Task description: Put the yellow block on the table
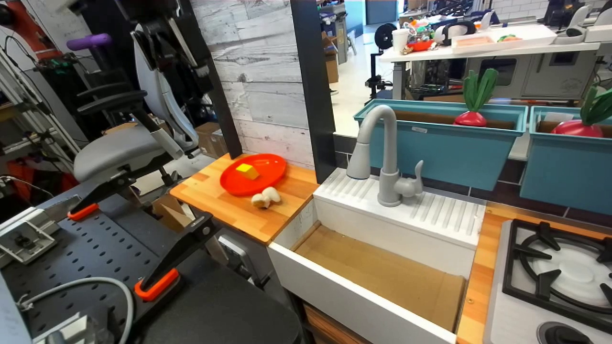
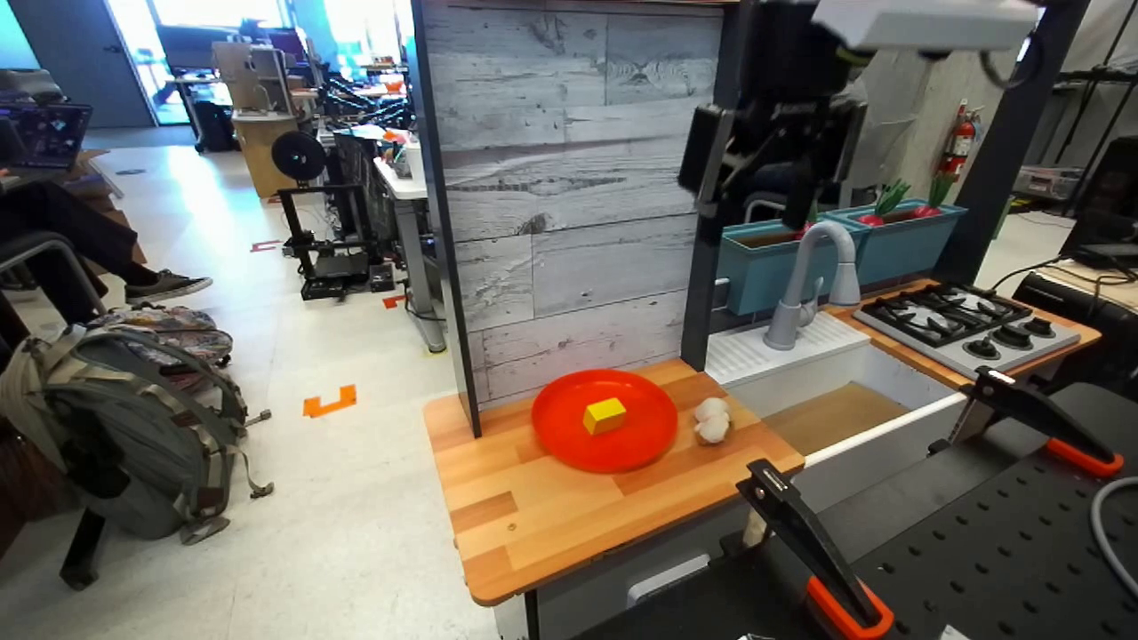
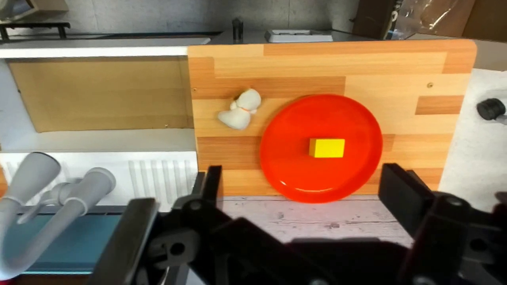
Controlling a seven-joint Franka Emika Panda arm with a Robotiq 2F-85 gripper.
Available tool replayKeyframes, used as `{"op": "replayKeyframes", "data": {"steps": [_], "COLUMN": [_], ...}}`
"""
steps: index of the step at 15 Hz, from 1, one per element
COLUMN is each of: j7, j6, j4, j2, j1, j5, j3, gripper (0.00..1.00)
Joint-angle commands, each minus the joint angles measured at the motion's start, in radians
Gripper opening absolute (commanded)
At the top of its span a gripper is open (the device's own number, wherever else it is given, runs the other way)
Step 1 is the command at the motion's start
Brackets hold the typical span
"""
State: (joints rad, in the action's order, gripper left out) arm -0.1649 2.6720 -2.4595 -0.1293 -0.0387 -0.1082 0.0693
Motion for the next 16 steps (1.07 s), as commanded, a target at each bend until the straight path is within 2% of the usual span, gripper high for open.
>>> {"op": "replayKeyframes", "data": {"steps": [1,3,6,12,16], "j7": [-0.089,-0.097,-0.093,-0.060,-0.060], "j6": [0.102,0.141,0.141,0.090,0.048], "j4": [0.163,0.246,0.385,0.621,0.744], "j2": [-0.252,-0.372,-0.547,-0.780,-0.881], "j1": [-0.068,-0.110,-0.171,-0.201,-0.220], "j5": [-0.077,-0.070,-0.047,-0.009,-0.010], "j3": [-0.034,-0.060,-0.098,-0.091,-0.093], "gripper": [1.00,1.00,1.00,1.00,1.00]}}
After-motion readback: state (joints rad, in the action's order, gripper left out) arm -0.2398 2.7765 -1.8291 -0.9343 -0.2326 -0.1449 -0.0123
